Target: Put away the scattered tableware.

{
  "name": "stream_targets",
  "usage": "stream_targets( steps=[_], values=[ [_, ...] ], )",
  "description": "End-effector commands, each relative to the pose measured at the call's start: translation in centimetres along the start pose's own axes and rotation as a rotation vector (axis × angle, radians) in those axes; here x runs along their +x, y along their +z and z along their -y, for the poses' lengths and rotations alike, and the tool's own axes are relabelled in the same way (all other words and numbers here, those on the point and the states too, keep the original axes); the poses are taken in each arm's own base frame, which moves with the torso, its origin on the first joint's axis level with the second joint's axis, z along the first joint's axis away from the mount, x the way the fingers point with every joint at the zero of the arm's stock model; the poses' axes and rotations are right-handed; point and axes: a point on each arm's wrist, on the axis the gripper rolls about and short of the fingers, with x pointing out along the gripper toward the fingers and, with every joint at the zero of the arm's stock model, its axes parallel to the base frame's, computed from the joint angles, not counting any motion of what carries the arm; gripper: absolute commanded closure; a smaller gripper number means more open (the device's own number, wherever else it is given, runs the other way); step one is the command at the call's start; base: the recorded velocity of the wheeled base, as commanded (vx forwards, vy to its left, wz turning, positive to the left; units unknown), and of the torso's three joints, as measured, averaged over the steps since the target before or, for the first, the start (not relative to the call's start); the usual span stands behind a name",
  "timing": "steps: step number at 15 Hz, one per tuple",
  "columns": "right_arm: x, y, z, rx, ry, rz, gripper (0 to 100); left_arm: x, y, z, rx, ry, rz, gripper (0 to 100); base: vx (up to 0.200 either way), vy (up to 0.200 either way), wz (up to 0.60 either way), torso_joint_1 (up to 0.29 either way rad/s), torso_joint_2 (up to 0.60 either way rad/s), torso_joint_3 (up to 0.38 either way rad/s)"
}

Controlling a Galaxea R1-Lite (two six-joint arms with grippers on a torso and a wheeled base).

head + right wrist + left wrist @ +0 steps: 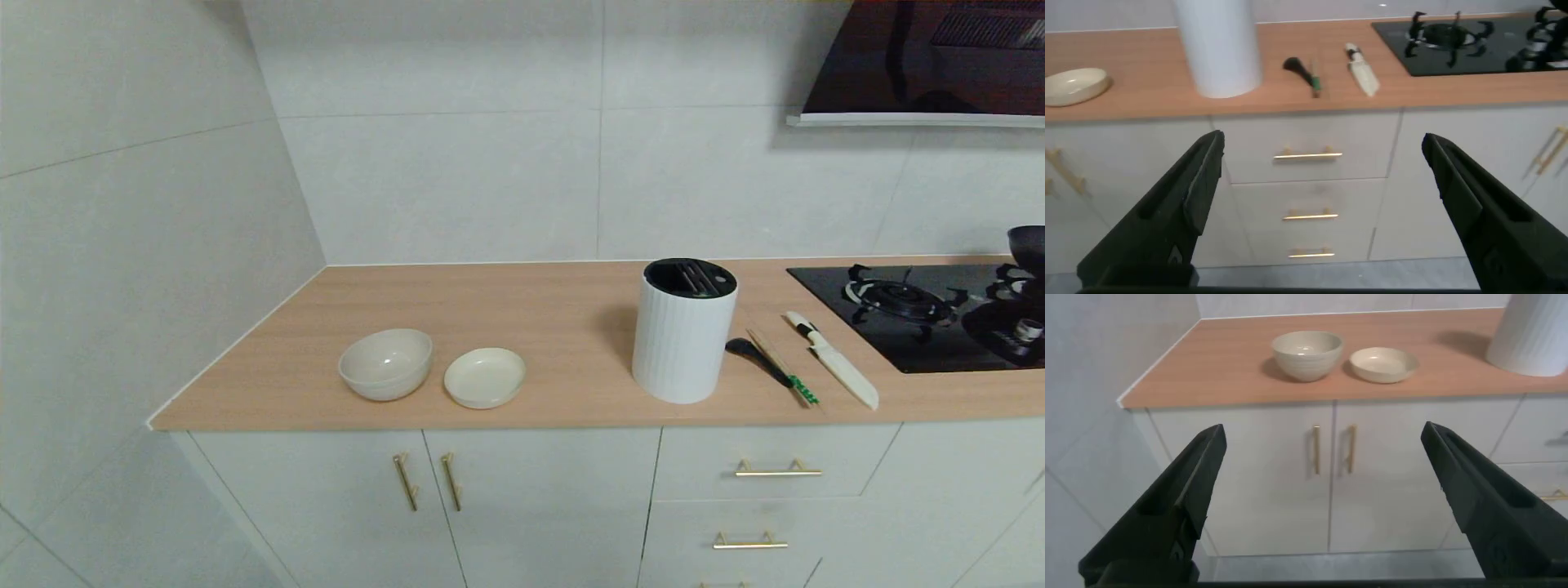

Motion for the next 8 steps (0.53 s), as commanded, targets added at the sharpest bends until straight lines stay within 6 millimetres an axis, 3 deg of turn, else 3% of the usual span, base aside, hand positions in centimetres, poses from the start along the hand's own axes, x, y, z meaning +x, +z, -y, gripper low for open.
stream_targets(
  steps=[1, 8],
  values=[
    [0.01, 0.00, 0.00, 0.000, 0.000, -0.001, 0, 0.01, 0.00, 0.00, 0.000, 0.000, -0.002, 0, 0.000, 0.200, 0.00, 0.002, 0.00, 0.002],
    [0.01, 0.00, 0.00, -0.002, 0.000, -0.001, 0, 0.01, 0.00, 0.00, 0.000, 0.000, -0.002, 0, 0.000, 0.200, 0.00, 0.002, 0.00, 0.003]
  ],
)
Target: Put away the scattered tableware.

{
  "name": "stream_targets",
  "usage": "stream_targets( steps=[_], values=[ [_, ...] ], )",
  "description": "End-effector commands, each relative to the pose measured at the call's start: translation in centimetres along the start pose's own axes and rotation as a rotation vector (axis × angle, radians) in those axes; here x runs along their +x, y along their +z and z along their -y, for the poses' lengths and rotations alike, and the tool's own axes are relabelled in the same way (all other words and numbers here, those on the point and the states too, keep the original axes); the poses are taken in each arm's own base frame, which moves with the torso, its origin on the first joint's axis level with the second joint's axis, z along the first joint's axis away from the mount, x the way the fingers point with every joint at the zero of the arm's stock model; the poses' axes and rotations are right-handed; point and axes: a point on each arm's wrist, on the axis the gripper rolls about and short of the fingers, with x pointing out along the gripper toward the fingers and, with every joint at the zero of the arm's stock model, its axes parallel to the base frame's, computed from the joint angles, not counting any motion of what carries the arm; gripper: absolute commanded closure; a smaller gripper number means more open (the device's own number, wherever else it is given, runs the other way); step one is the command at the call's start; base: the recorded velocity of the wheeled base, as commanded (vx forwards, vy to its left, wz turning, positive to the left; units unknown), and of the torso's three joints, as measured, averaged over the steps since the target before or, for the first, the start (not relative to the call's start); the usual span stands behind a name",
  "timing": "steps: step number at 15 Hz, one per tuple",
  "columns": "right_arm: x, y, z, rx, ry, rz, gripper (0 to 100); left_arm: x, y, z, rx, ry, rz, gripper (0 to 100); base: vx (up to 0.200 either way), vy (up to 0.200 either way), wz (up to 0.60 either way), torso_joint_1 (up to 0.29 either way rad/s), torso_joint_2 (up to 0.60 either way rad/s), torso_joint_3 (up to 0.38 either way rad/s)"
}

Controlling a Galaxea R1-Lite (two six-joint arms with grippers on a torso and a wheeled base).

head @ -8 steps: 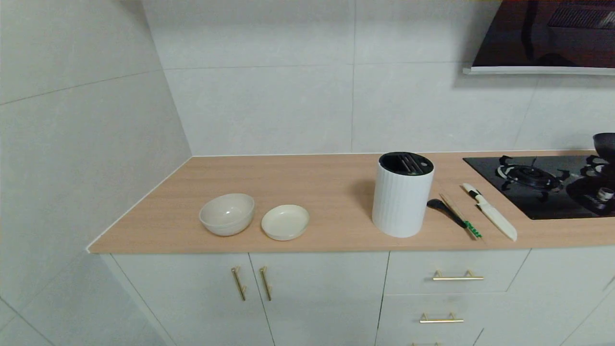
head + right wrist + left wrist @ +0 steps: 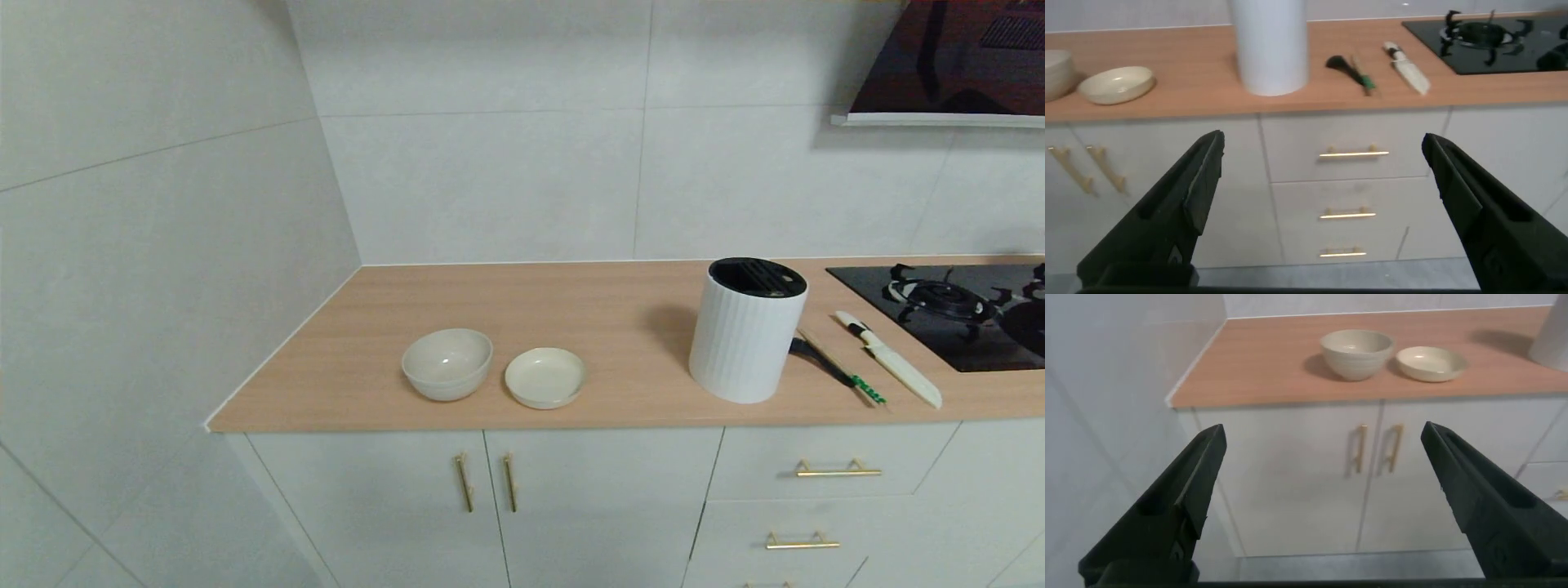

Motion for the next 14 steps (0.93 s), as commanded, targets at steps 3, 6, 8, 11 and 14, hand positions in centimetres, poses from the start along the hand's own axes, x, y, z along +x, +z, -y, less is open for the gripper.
stream_targets(
  steps=[3, 6, 8, 11, 14],
  values=[
    [0.01, 0.00, 0.00, 0.000, 0.000, -0.001, 0, 0.01, 0.00, 0.00, 0.000, 0.001, -0.001, 0, 0.000, 0.200, 0.00, 0.006, 0.00, 0.001],
    [0.01, 0.00, 0.00, 0.000, 0.000, -0.001, 0, 0.01, 0.00, 0.00, 0.000, 0.001, -0.001, 0, 0.000, 0.200, 0.00, 0.002, 0.00, 0.007],
    [0.01, 0.00, 0.00, 0.000, 0.000, -0.001, 0, 0.01, 0.00, 0.00, 0.000, 0.001, -0.001, 0, 0.000, 0.200, 0.00, 0.000, 0.00, 0.000],
    [0.01, 0.00, 0.00, 0.000, 0.000, -0.001, 0, 0.01, 0.00, 0.00, 0.002, 0.001, -0.001, 0, 0.000, 0.133, 0.00, 0.002, 0.01, 0.002],
    [0.01, 0.00, 0.00, 0.000, 0.000, -0.001, 0, 0.01, 0.00, 0.00, 0.003, 0.001, -0.001, 0, 0.000, 0.000, 0.00, 0.000, 0.00, 0.000]
  ],
)
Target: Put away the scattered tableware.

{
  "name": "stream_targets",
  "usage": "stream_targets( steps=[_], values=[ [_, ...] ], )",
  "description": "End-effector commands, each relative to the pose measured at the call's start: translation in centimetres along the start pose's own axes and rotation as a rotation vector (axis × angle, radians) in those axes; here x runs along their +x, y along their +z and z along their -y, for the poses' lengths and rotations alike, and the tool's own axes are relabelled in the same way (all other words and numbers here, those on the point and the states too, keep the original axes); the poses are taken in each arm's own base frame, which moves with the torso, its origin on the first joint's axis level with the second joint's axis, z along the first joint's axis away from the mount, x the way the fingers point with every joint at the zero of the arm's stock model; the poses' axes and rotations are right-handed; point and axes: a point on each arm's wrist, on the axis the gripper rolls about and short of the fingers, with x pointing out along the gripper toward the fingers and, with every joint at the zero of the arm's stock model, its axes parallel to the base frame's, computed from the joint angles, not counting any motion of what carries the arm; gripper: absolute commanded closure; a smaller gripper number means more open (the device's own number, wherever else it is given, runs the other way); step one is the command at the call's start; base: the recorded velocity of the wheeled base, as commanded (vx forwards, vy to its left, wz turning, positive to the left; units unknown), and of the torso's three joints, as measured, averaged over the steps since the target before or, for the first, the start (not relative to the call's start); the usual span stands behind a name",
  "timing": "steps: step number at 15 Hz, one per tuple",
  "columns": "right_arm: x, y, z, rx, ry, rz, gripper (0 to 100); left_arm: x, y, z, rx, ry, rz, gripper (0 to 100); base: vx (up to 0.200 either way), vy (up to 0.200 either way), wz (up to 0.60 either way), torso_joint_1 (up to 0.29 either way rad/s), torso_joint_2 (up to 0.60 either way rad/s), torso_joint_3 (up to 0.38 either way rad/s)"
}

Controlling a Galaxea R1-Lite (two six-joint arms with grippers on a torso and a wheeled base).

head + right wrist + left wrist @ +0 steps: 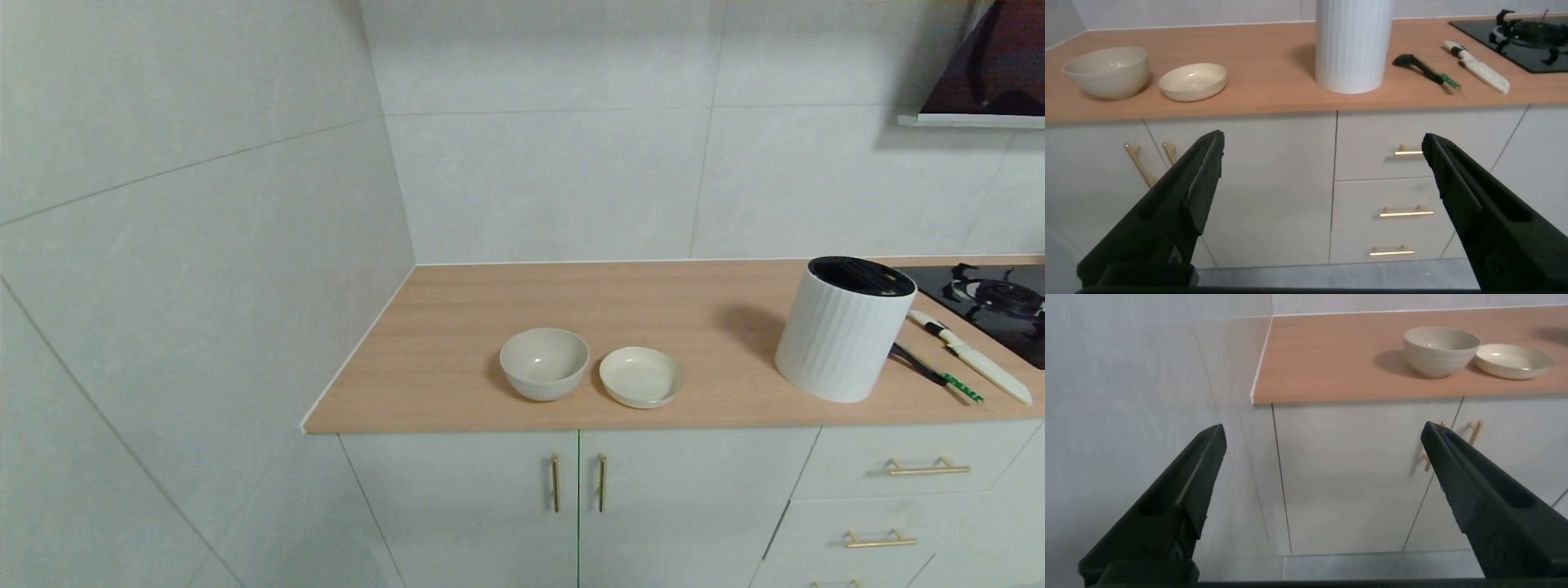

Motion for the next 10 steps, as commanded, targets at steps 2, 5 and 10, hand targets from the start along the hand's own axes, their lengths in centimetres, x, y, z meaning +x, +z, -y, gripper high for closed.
stream_targets(
  steps=[2, 5, 10],
  values=[
    [0.01, 0.00, 0.00, 0.000, -0.001, -0.001, 0, 0.01, 0.00, 0.00, 0.001, 0.000, -0.001, 0, 0.000, 0.000, 0.00, 0.000, 0.00, 0.000],
    [0.01, 0.00, 0.00, 0.000, -0.001, -0.001, 0, 0.01, 0.00, 0.00, 0.001, 0.000, -0.001, 0, 0.000, 0.000, 0.00, 0.000, 0.00, 0.000],
    [0.01, 0.00, 0.00, 0.001, -0.001, -0.001, 0, 0.01, 0.00, 0.00, 0.001, 0.000, -0.001, 0, 0.000, 0.000, 0.00, 0.000, 0.00, 0.000]
  ],
)
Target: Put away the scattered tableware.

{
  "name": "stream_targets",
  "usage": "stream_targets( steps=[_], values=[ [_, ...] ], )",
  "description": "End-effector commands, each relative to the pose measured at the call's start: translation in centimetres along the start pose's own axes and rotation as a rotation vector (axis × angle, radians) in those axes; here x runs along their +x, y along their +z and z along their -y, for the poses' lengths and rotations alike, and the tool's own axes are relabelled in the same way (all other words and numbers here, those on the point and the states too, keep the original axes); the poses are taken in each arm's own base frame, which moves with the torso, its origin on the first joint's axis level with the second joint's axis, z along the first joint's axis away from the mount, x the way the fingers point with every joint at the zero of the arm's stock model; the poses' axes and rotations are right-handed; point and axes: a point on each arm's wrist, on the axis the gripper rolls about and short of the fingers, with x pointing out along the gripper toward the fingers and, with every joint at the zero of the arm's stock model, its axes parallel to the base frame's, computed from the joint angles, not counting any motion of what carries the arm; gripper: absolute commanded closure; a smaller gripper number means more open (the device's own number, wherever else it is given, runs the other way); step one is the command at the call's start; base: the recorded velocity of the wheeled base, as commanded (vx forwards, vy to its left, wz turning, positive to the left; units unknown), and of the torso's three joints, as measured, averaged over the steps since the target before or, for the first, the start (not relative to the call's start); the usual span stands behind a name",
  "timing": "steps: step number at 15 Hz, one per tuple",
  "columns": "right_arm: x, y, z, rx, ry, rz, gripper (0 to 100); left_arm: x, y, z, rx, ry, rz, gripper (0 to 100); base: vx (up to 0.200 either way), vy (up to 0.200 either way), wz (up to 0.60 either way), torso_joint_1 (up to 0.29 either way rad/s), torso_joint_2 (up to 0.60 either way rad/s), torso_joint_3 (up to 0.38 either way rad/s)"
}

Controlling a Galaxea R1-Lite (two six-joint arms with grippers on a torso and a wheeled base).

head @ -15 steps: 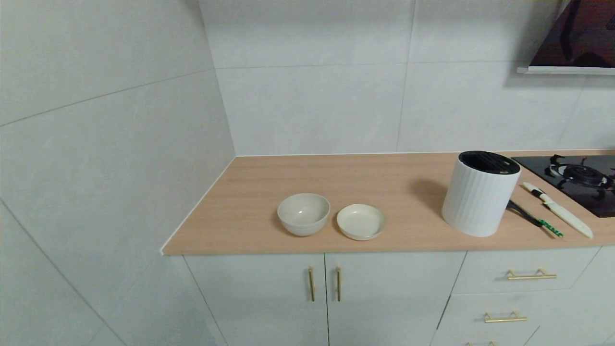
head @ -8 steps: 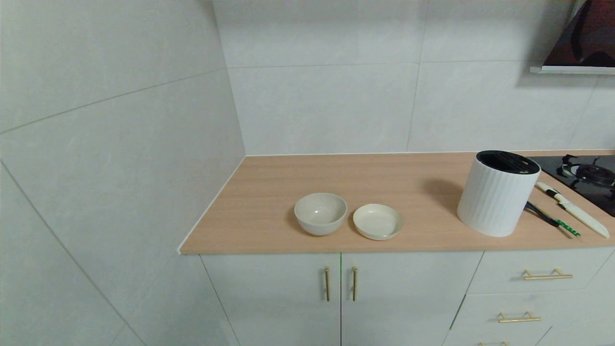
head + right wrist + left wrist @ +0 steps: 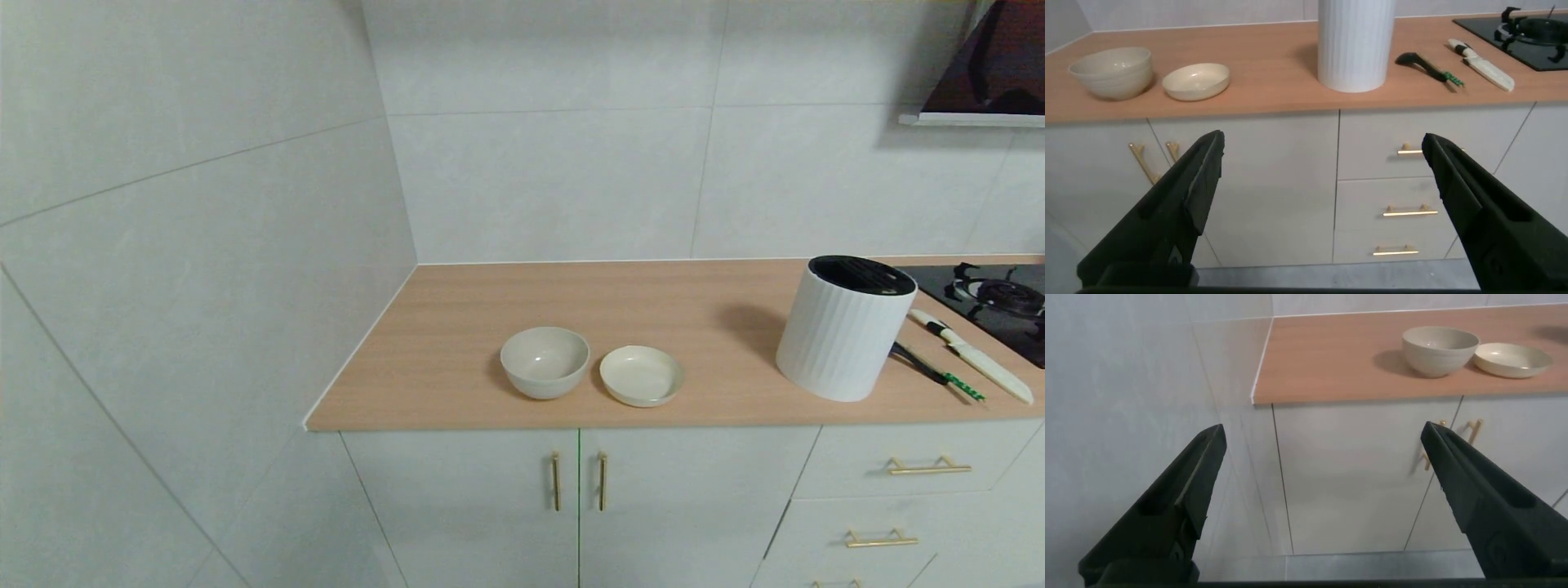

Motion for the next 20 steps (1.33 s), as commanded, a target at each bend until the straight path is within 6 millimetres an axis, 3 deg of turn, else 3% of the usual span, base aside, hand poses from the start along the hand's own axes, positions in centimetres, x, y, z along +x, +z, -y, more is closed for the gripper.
stream_targets(
  steps=[1, 20],
  values=[
    [0.01, 0.00, 0.00, 0.001, 0.000, -0.001, 0, 0.01, -0.01, 0.00, 0.000, 0.000, -0.002, 0, 0.000, 0.000, 0.00, -0.105, 0.25, 0.129],
    [0.01, 0.00, 0.00, 0.001, 0.000, -0.001, 0, 0.01, -0.01, 0.00, -0.002, 0.000, -0.002, 0, 0.000, 0.000, 0.00, -0.226, 0.51, 0.281]
  ],
)
